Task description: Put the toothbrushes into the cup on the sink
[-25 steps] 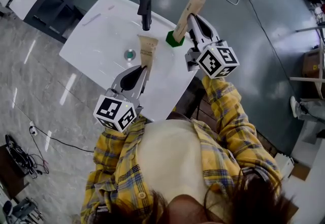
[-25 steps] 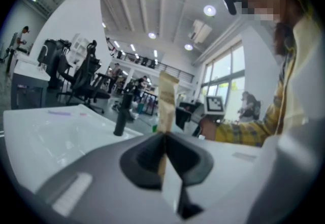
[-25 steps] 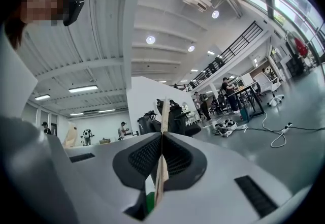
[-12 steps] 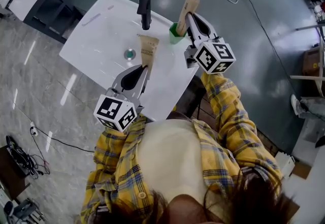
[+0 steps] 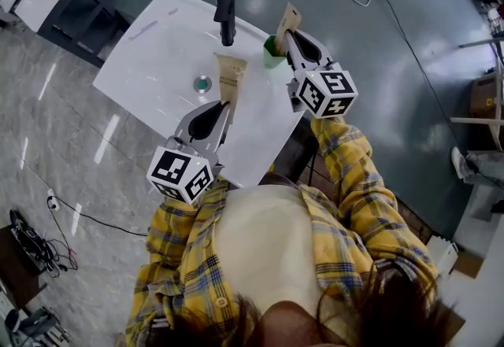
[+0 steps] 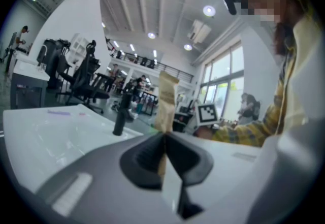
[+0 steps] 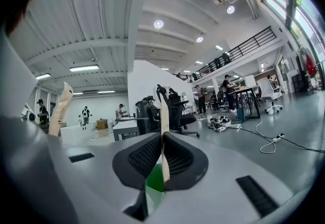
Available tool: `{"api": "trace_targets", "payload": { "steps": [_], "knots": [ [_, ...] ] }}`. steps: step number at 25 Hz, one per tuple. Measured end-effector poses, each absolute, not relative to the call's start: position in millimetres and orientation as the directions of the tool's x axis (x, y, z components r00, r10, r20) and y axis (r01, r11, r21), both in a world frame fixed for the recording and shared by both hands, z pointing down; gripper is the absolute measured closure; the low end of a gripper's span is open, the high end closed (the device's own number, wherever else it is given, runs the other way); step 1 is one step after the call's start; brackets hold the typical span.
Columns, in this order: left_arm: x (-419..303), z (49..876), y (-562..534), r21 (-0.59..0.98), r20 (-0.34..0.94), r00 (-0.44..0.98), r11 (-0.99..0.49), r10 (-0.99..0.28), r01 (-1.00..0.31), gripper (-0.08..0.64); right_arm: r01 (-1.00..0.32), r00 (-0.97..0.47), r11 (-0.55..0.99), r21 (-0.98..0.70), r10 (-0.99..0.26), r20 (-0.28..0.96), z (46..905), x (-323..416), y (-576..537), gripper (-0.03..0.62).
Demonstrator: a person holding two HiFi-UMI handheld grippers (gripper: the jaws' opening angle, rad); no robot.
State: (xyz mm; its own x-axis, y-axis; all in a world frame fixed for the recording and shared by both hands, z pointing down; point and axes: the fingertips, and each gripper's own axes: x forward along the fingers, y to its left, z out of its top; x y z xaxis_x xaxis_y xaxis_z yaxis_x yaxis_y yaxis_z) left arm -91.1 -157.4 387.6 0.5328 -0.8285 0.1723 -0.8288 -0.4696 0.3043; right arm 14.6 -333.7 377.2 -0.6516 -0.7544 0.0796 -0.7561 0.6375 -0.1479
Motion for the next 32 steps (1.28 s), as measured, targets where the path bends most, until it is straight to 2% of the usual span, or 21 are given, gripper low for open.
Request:
{"api": "trace_targets", "payload": {
  "steps": [13, 32],
  "knots": [
    [-89, 386, -156, 0.301, 0.172, 0.544, -0.482, -0.821, -0.823, 0.545, -0.772, -0.635, 0.621, -0.132, -0.756, 0.156, 387, 16, -330, 0.572],
    [-74, 372, -175, 0.283, 0.126, 0.598, -0.549, -0.792, -0.786, 0.545, -0.783, -0.612, 0.584, -0.216, -0.785, 0.097, 369, 47, -283, 0.571]
  ]
}}
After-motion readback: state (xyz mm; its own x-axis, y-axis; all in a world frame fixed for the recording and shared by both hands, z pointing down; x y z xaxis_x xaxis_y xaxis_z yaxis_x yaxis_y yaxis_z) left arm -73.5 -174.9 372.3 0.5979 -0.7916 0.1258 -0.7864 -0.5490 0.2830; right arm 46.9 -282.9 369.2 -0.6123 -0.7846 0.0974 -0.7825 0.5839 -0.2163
